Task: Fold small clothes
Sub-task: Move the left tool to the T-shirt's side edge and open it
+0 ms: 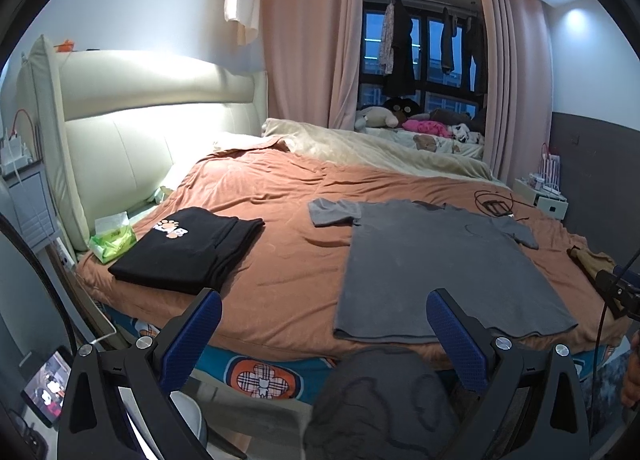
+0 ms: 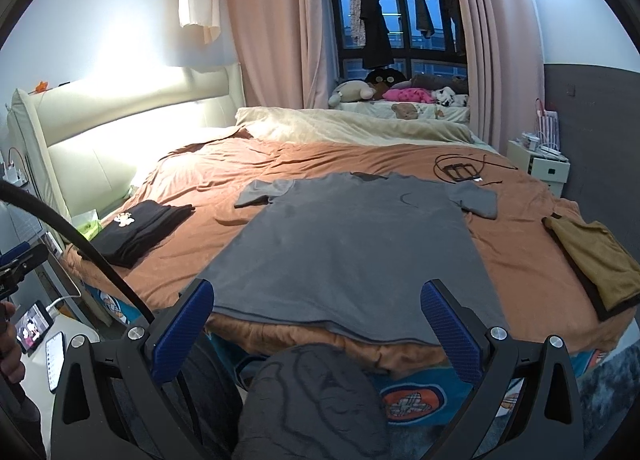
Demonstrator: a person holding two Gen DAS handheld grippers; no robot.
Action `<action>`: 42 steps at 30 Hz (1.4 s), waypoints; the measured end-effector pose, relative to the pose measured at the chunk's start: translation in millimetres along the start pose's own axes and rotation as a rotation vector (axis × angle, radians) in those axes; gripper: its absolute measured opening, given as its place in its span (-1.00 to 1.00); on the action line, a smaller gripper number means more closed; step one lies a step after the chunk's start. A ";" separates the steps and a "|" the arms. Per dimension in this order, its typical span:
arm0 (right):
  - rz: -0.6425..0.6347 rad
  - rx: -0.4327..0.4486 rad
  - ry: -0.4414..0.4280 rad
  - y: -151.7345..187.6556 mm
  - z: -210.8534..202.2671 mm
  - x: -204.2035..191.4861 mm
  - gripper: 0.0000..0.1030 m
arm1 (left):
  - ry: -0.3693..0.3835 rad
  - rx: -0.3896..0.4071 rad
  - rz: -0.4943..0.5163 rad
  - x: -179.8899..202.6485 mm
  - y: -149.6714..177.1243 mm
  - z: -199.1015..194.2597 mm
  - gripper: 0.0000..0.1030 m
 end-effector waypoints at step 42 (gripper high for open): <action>0.068 -0.090 -0.002 -109.5 173.8 -4.0 1.00 | 0.083 -0.113 -0.046 -14.3 -76.6 205.0 1.00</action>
Point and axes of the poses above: each gripper's, at about its wrist camera, not at the fingertips, and z roughly the way its jaws point, x to its right, y to its underside, the point moved 7 cm from there along z, roughly the way its jaws point, and after that the axes turned 14 degrees about y, right-handed, at the moved point
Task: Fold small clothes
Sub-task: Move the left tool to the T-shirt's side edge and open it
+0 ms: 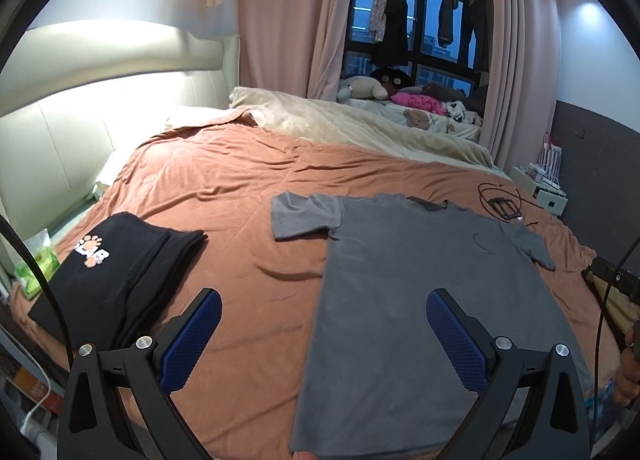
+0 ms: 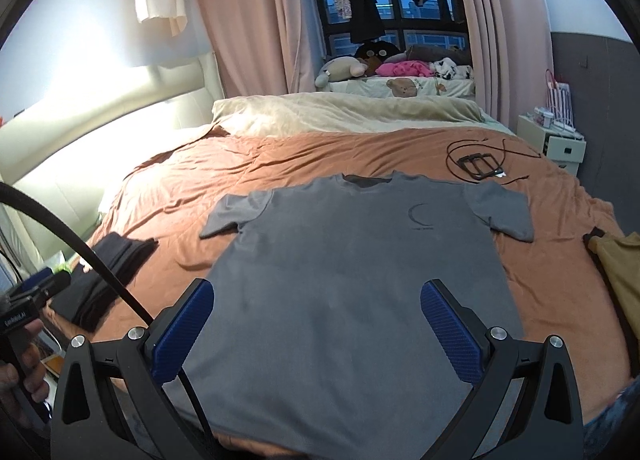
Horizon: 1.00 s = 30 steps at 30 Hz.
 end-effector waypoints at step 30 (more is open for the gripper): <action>0.174 -0.174 -0.074 -58.8 187.6 -69.1 1.00 | 0.046 -0.102 -0.108 -104.0 -76.5 159.9 0.75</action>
Point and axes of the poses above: each gripper's, at about its wrist camera, not at the fingertips, and z roughly the way its jaws point, x to its right, y to its underside, the point moved 7 cm from there along z, roughly the way its jaws point, and after that the axes turned 14 degrees about y, right-handed, at the moved point
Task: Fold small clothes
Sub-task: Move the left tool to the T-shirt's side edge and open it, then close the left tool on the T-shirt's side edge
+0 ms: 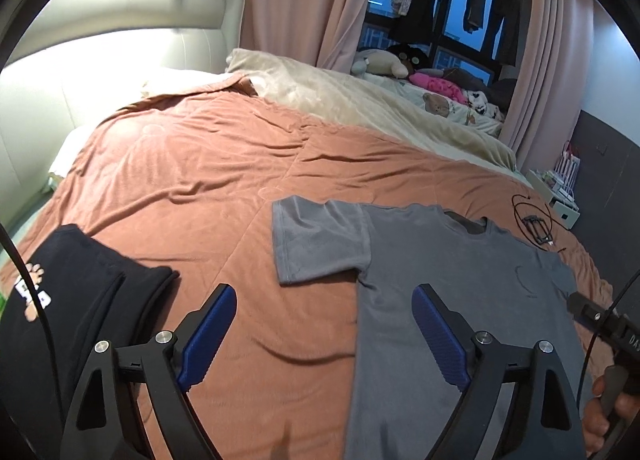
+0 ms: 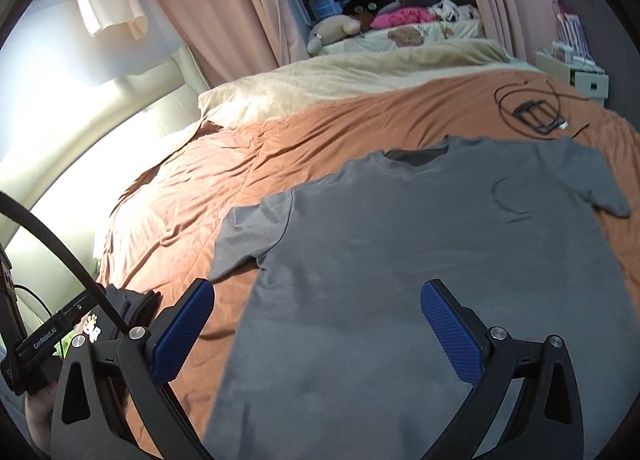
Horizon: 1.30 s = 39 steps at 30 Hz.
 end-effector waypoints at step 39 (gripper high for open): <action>0.225 -0.367 -0.252 -36.7 263.7 -51.4 -0.68 | -0.034 -0.307 -0.151 -130.7 -1.9 229.9 0.02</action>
Point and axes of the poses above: each gripper's, at about its wrist camera, not at the fingertips, and z roughly the way its jaws point, x to its right, y to its underside, the point moved 7 cm from there along z, roughly the way its jaws point, and after that the axes turned 14 degrees about y, right-handed, at the moved point
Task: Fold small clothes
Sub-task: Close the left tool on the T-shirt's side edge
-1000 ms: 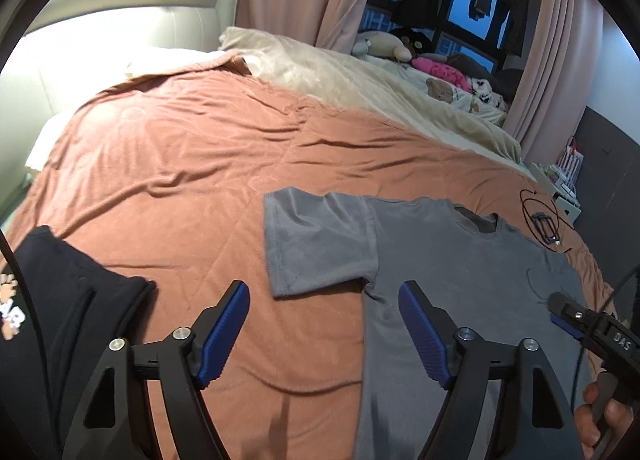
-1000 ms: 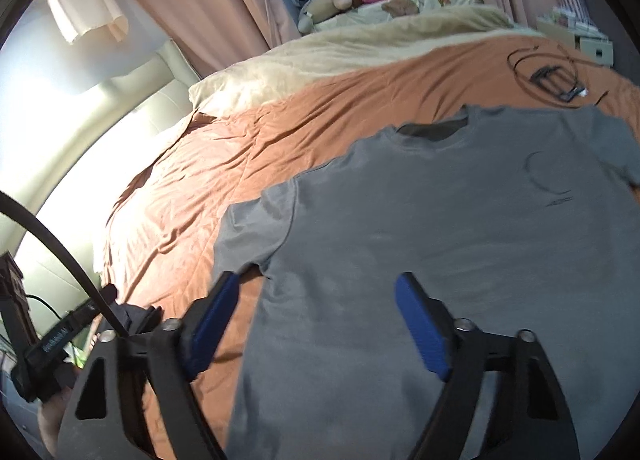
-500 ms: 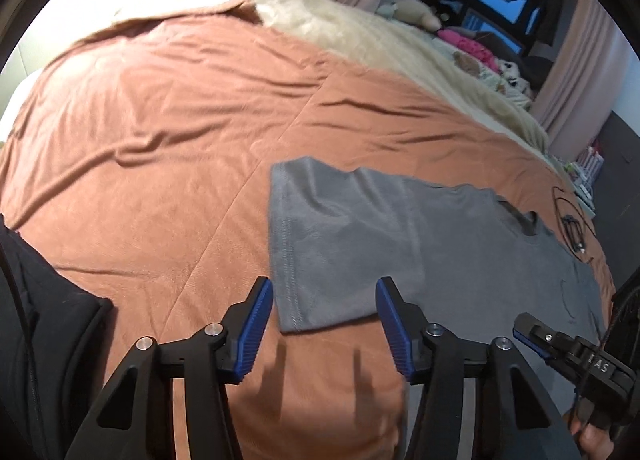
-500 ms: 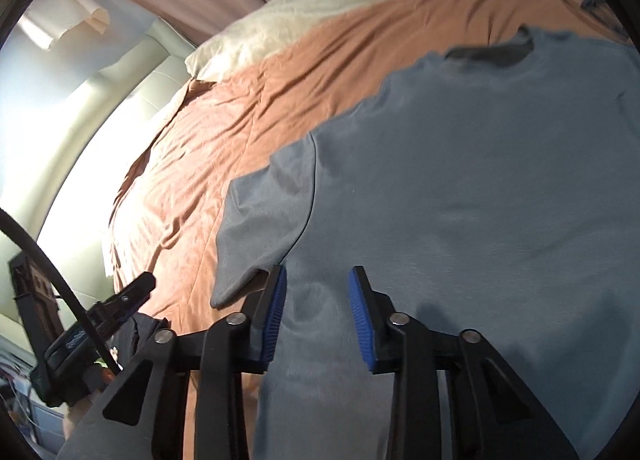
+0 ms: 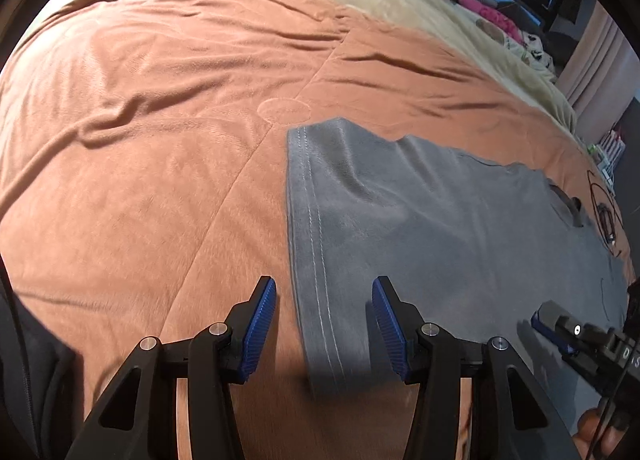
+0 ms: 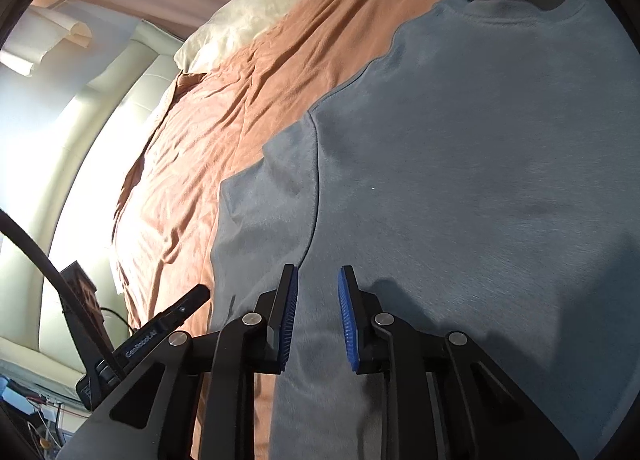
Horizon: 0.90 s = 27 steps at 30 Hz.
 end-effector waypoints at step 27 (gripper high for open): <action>0.060 -0.072 -0.027 -7.7 35.1 -2.4 -0.88 | -0.079 -0.023 0.041 4.5 -29.3 20.8 -0.89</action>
Point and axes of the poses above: each gripper's, at about its wrist camera, not at the fingertips, and z roughly the way its jaws point, x to its right, y to its underside, the point moved 7 cm from there along z, roughly the way its jaws point, and after that the axes turned 14 degrees about y, right-handed, at the moved point
